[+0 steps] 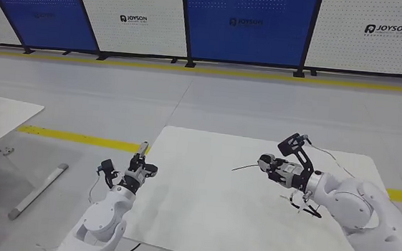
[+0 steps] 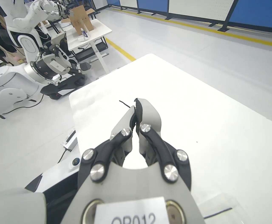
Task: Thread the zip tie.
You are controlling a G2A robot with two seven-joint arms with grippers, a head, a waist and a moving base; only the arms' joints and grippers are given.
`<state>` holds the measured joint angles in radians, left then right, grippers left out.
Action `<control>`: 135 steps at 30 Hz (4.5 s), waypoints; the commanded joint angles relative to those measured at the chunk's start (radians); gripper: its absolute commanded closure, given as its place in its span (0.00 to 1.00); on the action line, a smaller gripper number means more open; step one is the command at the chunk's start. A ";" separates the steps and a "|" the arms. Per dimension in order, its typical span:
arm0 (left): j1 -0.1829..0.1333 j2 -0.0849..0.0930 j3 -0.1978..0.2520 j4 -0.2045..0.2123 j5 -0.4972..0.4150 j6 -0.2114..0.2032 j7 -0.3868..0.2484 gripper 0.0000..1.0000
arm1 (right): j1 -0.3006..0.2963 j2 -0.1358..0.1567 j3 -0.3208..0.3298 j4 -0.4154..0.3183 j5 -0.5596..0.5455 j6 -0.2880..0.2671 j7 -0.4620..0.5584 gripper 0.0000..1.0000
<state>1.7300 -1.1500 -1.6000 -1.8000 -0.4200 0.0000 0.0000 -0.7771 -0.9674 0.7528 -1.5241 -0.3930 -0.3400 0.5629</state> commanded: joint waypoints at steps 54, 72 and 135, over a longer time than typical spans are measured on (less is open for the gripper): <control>-0.182 0.083 0.249 -0.061 -0.399 0.340 0.056 0.00 | 0.071 0.082 -0.221 -0.200 -0.615 0.000 -0.348 1.00; -0.282 0.151 0.375 -0.041 -0.601 0.333 0.166 0.00 | 0.115 0.099 -0.287 -0.203 -0.618 0.000 -0.343 1.00; -0.362 0.084 0.487 -0.068 -0.878 0.303 0.278 0.00 | 0.150 0.012 -0.312 -0.201 -0.724 0.000 -0.270 1.00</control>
<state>1.3656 -1.0659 -1.1080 -1.8656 -1.2935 0.2999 0.2840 -0.6269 -0.9551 0.4408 -1.7249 -1.1173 -0.3400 0.2930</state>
